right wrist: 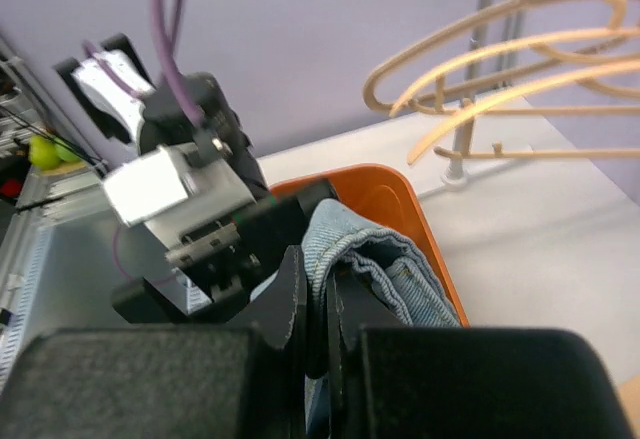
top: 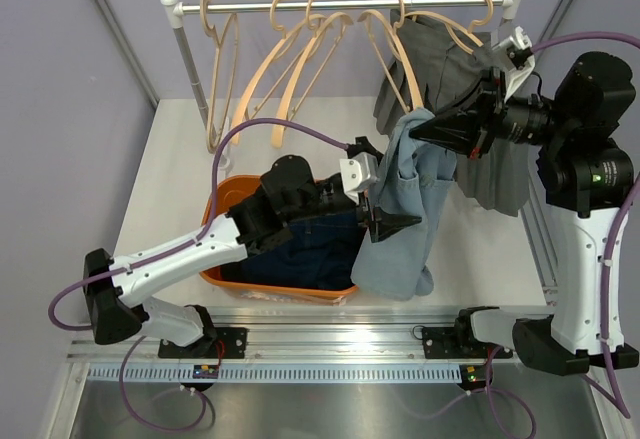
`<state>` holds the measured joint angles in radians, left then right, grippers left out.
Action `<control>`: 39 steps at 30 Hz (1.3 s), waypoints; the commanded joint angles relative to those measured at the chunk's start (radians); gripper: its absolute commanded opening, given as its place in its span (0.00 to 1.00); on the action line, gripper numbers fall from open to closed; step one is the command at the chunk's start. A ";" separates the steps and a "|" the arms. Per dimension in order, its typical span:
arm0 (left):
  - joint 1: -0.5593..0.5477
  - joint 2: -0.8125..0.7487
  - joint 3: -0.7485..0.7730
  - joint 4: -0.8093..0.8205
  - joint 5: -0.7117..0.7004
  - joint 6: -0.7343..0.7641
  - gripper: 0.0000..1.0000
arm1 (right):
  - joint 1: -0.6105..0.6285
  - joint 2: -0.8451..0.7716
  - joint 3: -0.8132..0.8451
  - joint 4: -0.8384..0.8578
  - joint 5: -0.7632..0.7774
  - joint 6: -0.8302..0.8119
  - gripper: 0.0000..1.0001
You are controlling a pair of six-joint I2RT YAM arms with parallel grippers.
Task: Remove the skirt from the hanger
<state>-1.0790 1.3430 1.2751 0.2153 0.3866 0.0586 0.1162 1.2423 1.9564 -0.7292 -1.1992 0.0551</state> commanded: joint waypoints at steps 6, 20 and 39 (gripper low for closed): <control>-0.015 0.079 0.098 0.065 -0.077 0.040 0.91 | 0.022 0.016 0.050 0.635 -0.123 0.477 0.00; 0.013 -0.140 0.056 -0.135 -0.201 0.132 0.00 | 0.023 -0.020 0.102 0.057 0.007 -0.125 0.55; 0.309 -0.519 -0.241 -0.662 -0.416 0.141 0.00 | -0.023 -0.104 -0.043 -0.279 0.320 -0.590 0.99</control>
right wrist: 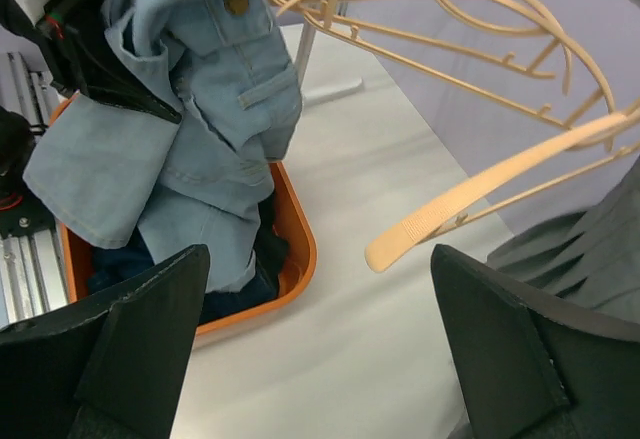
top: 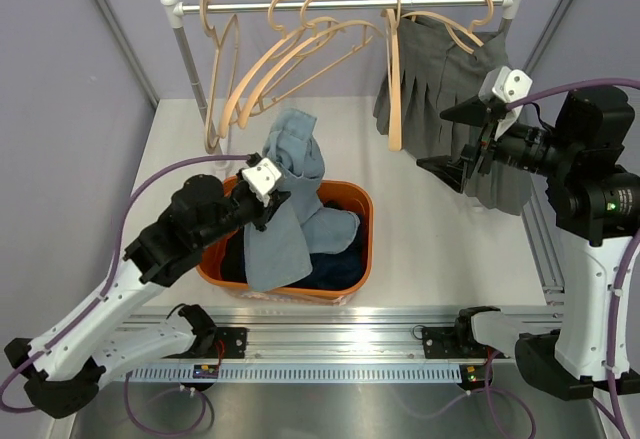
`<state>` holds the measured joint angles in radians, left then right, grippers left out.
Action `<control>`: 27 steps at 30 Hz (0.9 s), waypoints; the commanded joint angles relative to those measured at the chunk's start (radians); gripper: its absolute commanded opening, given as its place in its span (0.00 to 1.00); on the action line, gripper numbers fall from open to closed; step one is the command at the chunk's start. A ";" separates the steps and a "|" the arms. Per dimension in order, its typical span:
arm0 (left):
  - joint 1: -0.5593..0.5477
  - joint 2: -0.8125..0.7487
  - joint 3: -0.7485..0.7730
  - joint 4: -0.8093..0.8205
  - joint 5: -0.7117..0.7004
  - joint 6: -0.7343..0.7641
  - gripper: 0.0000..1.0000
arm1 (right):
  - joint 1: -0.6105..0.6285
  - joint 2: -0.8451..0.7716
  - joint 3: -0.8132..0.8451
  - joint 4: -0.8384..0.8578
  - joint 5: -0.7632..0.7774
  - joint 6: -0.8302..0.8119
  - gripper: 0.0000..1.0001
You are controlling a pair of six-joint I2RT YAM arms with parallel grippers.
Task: Remove the skirt from the hanger
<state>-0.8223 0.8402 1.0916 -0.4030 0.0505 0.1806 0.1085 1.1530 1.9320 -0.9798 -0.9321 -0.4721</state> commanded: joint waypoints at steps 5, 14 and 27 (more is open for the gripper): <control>0.087 0.026 -0.088 -0.169 -0.139 0.031 0.00 | -0.035 -0.021 -0.062 -0.028 0.095 -0.082 1.00; 0.095 0.195 -0.098 -0.333 -0.228 0.097 0.00 | -0.092 -0.022 -0.166 -0.010 0.148 -0.091 0.99; 0.138 0.404 -0.200 -0.399 -0.380 0.186 0.15 | -0.131 -0.032 -0.206 -0.014 0.179 -0.094 0.99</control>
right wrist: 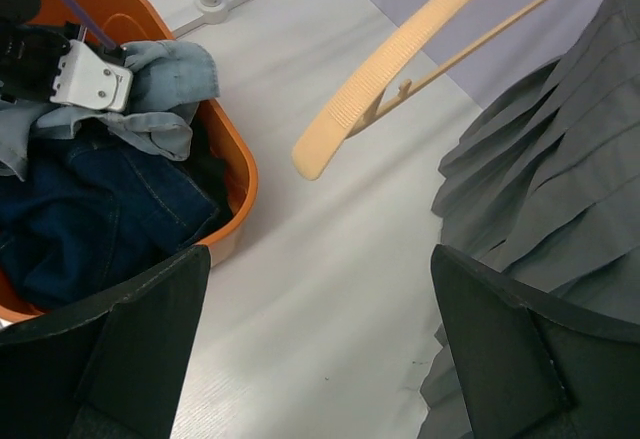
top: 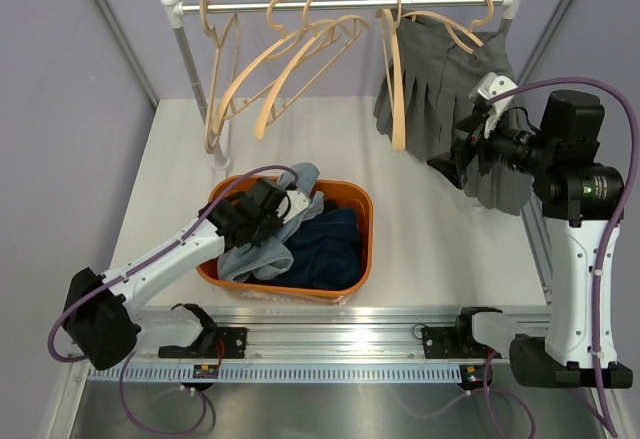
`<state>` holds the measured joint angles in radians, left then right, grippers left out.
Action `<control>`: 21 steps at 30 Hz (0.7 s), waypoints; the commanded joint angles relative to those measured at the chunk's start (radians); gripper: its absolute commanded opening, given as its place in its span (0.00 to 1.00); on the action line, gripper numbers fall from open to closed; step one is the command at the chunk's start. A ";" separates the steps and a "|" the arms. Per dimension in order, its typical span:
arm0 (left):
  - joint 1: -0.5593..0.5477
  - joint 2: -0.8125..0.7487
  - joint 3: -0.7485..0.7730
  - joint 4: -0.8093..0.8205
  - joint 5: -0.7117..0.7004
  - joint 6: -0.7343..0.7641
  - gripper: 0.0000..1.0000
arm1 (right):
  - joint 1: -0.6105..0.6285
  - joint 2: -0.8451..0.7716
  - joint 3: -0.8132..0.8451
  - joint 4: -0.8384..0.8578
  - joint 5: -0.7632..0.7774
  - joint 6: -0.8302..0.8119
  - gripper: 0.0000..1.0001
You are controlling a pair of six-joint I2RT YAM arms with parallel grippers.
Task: Remove the skirt from the hanger
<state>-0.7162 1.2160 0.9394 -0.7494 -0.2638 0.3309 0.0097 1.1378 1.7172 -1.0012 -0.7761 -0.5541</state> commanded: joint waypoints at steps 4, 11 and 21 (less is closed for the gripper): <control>0.038 -0.001 -0.054 -0.033 -0.087 0.005 0.72 | -0.051 0.022 0.092 -0.010 0.040 0.013 0.99; 0.044 -0.113 0.097 -0.034 -0.138 -0.064 0.99 | -0.091 0.169 0.367 -0.039 0.112 0.176 0.99; 0.044 -0.199 0.248 -0.073 0.006 -0.130 0.99 | -0.106 0.387 0.668 0.022 0.409 0.378 0.99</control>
<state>-0.6750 1.0573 1.1553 -0.8181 -0.3321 0.2279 -0.0898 1.4872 2.3253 -1.0267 -0.4850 -0.2516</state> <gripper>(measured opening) 0.985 0.993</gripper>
